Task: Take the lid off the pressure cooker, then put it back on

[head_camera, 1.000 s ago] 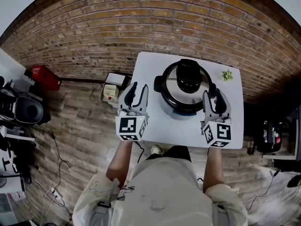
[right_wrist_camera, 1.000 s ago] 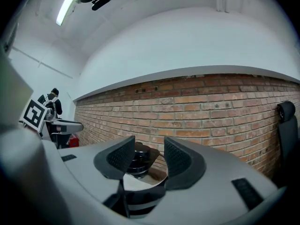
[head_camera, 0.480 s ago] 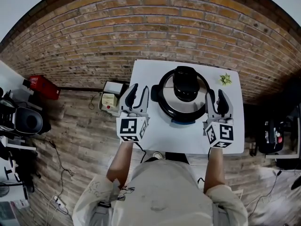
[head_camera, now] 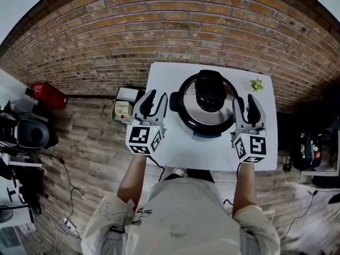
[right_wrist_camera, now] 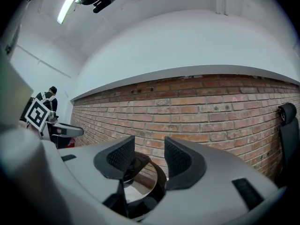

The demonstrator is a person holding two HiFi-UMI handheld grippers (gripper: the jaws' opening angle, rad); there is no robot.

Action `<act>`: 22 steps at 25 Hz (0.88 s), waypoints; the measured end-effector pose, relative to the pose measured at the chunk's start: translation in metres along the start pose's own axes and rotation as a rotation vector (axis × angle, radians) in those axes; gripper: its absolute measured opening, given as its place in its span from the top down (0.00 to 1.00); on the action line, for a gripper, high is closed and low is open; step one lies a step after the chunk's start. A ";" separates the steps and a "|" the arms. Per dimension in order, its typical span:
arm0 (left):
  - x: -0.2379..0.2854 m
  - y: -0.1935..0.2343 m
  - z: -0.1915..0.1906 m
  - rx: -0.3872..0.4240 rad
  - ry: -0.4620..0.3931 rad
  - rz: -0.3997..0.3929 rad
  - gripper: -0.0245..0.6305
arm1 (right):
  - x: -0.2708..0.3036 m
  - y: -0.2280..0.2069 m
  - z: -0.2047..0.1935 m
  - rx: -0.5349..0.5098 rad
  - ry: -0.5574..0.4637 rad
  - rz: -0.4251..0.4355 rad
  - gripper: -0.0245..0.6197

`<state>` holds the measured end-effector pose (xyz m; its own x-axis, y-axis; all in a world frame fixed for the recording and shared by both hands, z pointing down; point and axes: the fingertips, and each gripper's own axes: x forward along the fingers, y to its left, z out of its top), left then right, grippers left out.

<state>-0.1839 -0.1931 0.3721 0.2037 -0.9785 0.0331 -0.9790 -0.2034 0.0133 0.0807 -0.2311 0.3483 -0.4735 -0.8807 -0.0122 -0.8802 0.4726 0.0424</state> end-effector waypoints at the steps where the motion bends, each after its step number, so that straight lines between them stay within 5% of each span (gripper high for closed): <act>1: 0.002 0.000 -0.004 -0.029 0.018 -0.027 0.73 | 0.001 0.001 0.002 -0.006 0.000 0.012 0.63; 5: 0.006 0.004 -0.016 -0.170 0.081 -0.125 0.73 | 0.010 0.011 0.009 -0.054 0.023 0.096 0.63; 10: 0.013 0.015 -0.036 -0.373 0.185 -0.227 0.72 | 0.024 0.037 0.017 -0.212 0.102 0.313 0.61; 15: 0.021 0.019 -0.066 -0.711 0.298 -0.345 0.69 | 0.032 0.070 0.012 -0.396 0.257 0.549 0.57; 22: 0.031 0.001 -0.094 -0.920 0.432 -0.515 0.67 | 0.035 0.099 -0.014 -0.618 0.481 0.825 0.53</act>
<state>-0.1782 -0.2204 0.4666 0.7400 -0.6556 0.1506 -0.4386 -0.3005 0.8470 -0.0226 -0.2153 0.3658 -0.7227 -0.2912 0.6269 -0.0760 0.9349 0.3467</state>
